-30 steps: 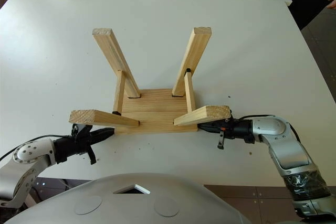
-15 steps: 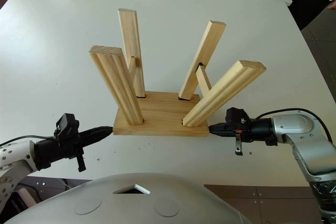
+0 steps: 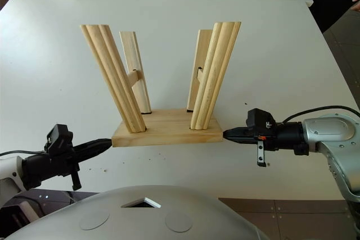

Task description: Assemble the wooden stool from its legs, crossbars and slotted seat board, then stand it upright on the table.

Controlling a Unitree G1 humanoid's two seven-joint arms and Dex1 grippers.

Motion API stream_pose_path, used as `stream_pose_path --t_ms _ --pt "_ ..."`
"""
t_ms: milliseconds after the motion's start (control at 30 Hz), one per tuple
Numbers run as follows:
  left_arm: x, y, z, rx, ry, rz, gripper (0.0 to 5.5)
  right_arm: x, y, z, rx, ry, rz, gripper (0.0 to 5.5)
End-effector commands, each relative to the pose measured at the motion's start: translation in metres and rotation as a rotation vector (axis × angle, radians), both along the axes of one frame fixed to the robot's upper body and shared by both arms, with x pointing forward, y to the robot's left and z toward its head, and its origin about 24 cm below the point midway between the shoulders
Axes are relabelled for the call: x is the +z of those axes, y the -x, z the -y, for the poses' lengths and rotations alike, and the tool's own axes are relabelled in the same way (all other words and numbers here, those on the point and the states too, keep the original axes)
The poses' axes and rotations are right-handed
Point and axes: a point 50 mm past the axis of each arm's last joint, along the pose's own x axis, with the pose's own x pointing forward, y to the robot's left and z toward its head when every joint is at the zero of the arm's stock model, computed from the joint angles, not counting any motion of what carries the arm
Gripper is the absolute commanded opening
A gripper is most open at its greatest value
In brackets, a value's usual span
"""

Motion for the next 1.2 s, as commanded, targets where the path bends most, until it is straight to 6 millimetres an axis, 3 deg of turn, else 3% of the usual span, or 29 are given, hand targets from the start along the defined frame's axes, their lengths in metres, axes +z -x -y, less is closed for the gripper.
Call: stream_pose_path --t_ms 33,433,733,833,1000,1100,1200 --pt "0.02 0.007 0.034 -0.25 0.223 0.014 0.02 0.014 0.013 -0.031 0.184 -0.215 -0.009 0.0" --pt "0.013 -0.042 0.017 -0.124 0.233 0.095 0.02 0.019 -0.017 -0.03 0.159 -0.215 0.063 0.0" --pt "0.003 -0.031 0.034 -0.155 0.282 0.053 0.02 0.005 -0.039 -0.029 0.084 -0.194 0.108 0.0" --pt "0.001 -0.028 0.036 -0.144 0.28 0.052 0.02 0.005 -0.037 -0.03 0.081 -0.213 0.095 0.0" --pt "0.0 -0.042 0.013 -0.05 0.188 0.105 0.02 0.002 -0.034 -0.022 0.105 -0.166 0.118 0.0" --pt "-0.003 -0.048 -0.008 0.008 0.113 0.125 0.39 0.001 -0.034 -0.018 0.108 -0.156 0.144 0.23" --pt "0.002 -0.043 -0.016 -0.005 0.096 0.125 0.77 0.001 -0.042 -0.013 0.073 -0.134 0.187 0.62"
